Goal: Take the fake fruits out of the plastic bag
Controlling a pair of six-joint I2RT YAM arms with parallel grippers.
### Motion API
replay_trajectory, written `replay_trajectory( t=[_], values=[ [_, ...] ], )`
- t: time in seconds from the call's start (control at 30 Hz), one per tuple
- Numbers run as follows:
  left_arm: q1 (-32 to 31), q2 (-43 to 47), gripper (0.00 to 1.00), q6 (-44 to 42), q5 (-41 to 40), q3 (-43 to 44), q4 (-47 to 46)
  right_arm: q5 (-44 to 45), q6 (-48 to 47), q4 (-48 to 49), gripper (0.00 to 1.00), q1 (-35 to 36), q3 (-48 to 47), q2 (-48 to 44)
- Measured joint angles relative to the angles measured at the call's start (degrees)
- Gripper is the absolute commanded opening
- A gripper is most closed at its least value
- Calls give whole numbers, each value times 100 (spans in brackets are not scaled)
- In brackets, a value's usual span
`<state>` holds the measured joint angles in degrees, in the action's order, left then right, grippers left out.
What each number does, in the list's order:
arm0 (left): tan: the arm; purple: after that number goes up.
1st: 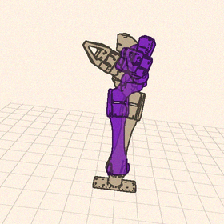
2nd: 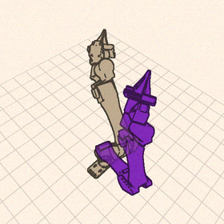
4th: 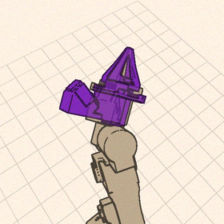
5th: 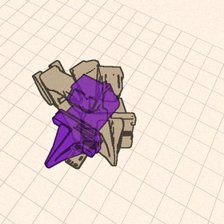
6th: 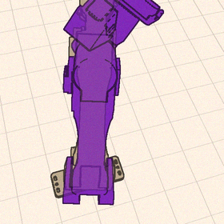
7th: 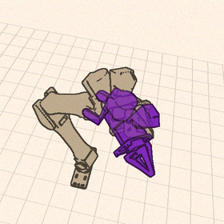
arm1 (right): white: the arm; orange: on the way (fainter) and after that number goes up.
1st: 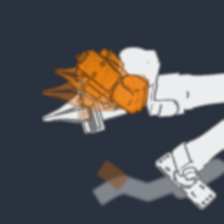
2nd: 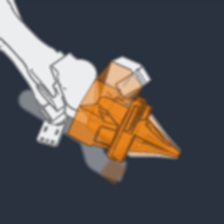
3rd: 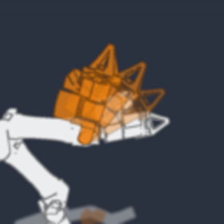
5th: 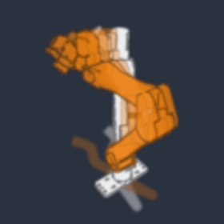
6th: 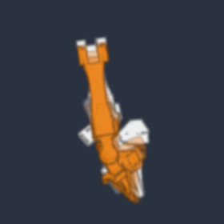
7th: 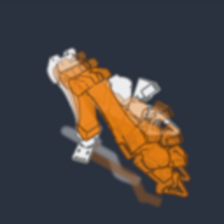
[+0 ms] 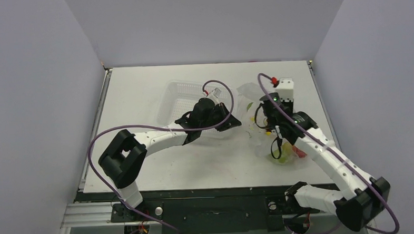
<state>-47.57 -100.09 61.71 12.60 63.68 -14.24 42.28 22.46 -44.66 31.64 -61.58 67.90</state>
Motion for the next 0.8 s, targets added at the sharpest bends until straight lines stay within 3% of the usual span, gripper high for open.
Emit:
replay_trajectory(
  t=[0.17,0.3,0.4,0.6,0.8],
  values=[
    [7,55,0,-116,-48,-144,125,-1147,-157,190,0,-1054,-243,-1198],
    [15,87,0,-240,-83,-275,234,-2540,-129,199,0,-2122,-671,-1375],
    [33,138,0,-350,-129,-343,372,-3209,-44,59,0,-2544,-999,-1233],
    [44,203,0,-501,-142,-350,503,-3410,13,-485,0,-2717,-1996,-592],
    [37,85,0,-538,2,-46,623,-3176,-90,-1121,0,-2719,-3982,474]
  ],
)
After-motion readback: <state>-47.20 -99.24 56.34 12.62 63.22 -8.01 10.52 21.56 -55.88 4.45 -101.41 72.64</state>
